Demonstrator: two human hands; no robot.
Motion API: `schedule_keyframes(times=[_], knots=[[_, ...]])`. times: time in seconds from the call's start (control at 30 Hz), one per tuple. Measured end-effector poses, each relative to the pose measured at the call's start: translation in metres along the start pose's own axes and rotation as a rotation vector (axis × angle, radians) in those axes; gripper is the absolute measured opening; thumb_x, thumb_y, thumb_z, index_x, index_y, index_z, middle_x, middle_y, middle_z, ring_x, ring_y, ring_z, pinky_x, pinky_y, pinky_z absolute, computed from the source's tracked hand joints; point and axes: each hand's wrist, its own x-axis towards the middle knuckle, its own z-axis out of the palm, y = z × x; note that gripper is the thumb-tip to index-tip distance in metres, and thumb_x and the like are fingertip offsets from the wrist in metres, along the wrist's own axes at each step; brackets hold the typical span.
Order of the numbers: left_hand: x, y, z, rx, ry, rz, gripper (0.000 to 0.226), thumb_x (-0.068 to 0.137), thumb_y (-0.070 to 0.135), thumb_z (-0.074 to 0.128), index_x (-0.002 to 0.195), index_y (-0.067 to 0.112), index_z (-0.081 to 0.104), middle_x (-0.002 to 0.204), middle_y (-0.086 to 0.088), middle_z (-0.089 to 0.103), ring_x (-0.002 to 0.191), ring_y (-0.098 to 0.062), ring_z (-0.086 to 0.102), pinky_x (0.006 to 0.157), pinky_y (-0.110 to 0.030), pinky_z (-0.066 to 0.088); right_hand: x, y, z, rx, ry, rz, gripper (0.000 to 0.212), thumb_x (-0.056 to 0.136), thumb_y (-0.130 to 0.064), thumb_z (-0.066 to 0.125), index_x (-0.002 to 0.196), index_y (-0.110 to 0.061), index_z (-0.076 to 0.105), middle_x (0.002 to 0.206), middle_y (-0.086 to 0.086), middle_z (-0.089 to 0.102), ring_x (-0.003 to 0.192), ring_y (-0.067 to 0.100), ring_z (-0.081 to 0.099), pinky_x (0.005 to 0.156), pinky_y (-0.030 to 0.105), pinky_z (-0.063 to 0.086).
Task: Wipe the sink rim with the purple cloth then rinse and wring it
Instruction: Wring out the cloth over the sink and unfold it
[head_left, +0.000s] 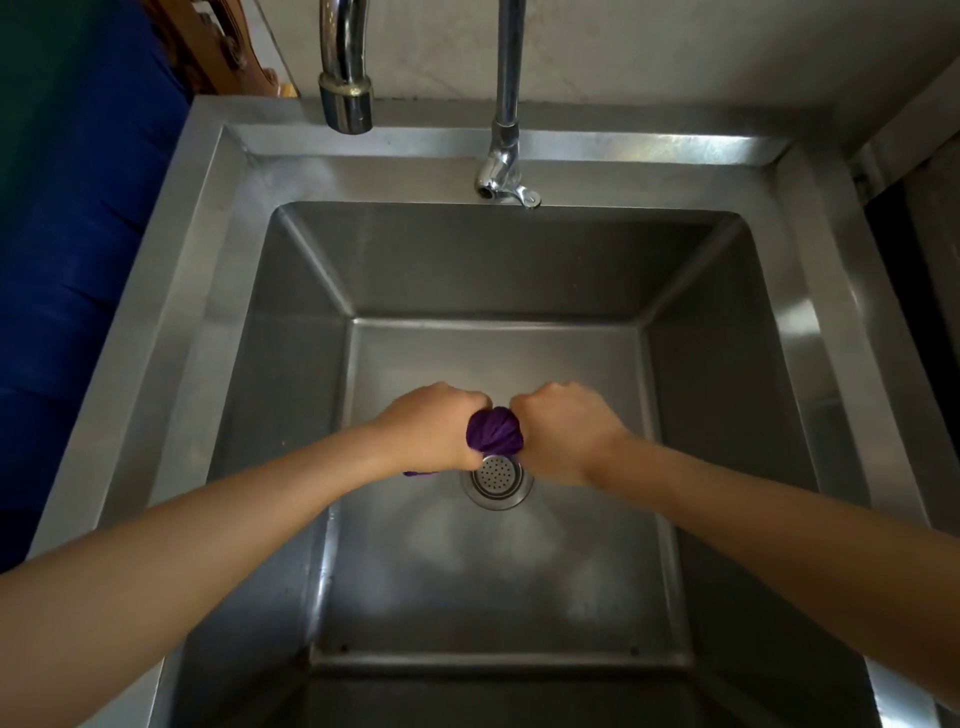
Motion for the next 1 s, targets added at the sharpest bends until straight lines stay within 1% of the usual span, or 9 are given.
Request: schedule_keyframes(times=[0.1,0.27,0.47,0.63,0.73,0.8,0.87,0.93,1.0], knots=[[0.002,-0.009,0.010,0.230,0.193,0.161,0.027,0.079,0.034,0.059,0.098,0.016,0.051,0.087,-0.007,0.066,0.079,-0.032,0.061,0.058,-0.029,0.038,-0.005,-0.010,0.016,0.423,-0.112,0.207,0.015,0.081,-0.018,0.052,0.067,-0.011,0.052,0.065,0.004,0.055,0.066,0.025,0.057,0.052,0.025,0.037],[0.011,-0.030,0.024,0.388,0.461,0.535,0.028,0.065,0.021,0.064,0.080,0.014,0.041,0.056,-0.005,0.058,0.043,-0.026,0.056,0.036,-0.022,0.033,-0.020,-0.026,0.028,1.212,-0.243,0.458,0.017,0.074,-0.004,0.058,0.063,-0.010,0.045,0.046,0.001,0.037,0.036,0.013,0.031,0.036,0.017,0.024],[0.020,-0.036,0.027,0.294,0.566,0.634,0.013,0.074,0.022,0.047,0.081,0.014,0.040,0.059,-0.006,0.061,0.045,-0.025,0.057,0.035,-0.029,0.044,-0.020,-0.030,0.040,1.789,-0.419,0.357,0.025,0.067,-0.005,0.056,0.061,-0.013,0.033,0.056,0.004,0.019,0.031,0.009,0.017,0.036,0.012,0.019],[0.021,-0.034,0.038,0.176,0.550,0.378,0.023,0.068,0.016,0.061,0.085,0.013,0.045,0.071,-0.007,0.064,0.059,-0.030,0.062,0.044,-0.030,0.045,-0.010,-0.010,0.047,1.695,-0.381,0.217,0.021,0.081,-0.016,0.064,0.072,-0.011,0.045,0.051,0.004,0.032,0.038,0.011,0.026,0.043,0.019,0.025],[0.022,-0.035,0.050,-0.120,0.396,0.056,0.029,0.069,0.024,0.069,0.092,0.014,0.054,0.092,-0.006,0.059,0.080,-0.026,0.059,0.066,-0.033,0.046,-0.006,0.013,0.044,1.446,-0.358,0.211,0.029,0.084,-0.032,0.065,0.095,-0.010,0.051,0.079,0.015,0.053,0.067,0.025,0.052,0.063,0.032,0.046],[0.021,-0.034,0.057,-0.321,0.241,-0.012,0.042,0.062,0.026,0.078,0.098,0.018,0.057,0.099,-0.004,0.055,0.086,-0.018,0.056,0.074,-0.028,0.047,-0.003,0.024,0.047,1.351,-0.282,0.299,0.025,0.086,-0.034,0.063,0.096,-0.013,0.055,0.089,0.008,0.061,0.081,0.019,0.061,0.073,0.034,0.056],[0.018,-0.031,0.057,-0.632,0.142,-0.093,0.044,0.065,0.023,0.082,0.102,0.020,0.059,0.097,-0.001,0.059,0.081,-0.011,0.057,0.065,-0.018,0.047,-0.002,0.031,0.054,1.393,-0.157,0.377,0.015,0.089,-0.030,0.059,0.093,-0.016,0.055,0.088,0.005,0.061,0.076,0.014,0.062,0.062,0.029,0.057],[0.013,-0.027,0.053,-0.937,0.050,-0.221,0.025,0.078,0.026,0.072,0.100,0.021,0.062,0.088,0.000,0.064,0.069,-0.011,0.057,0.050,-0.019,0.046,-0.001,0.032,0.058,1.479,-0.030,0.435,0.009,0.093,-0.025,0.053,0.095,-0.017,0.055,0.088,0.005,0.061,0.072,0.013,0.060,0.057,0.025,0.052],[0.011,-0.020,0.052,-0.993,0.018,-0.314,0.022,0.087,0.040,0.058,0.089,0.020,0.066,0.074,0.000,0.063,0.060,-0.012,0.053,0.044,-0.020,0.042,0.002,0.027,0.060,1.372,0.107,0.463,0.014,0.096,-0.025,0.048,0.101,-0.018,0.058,0.091,0.004,0.062,0.074,0.013,0.058,0.061,0.022,0.048]])
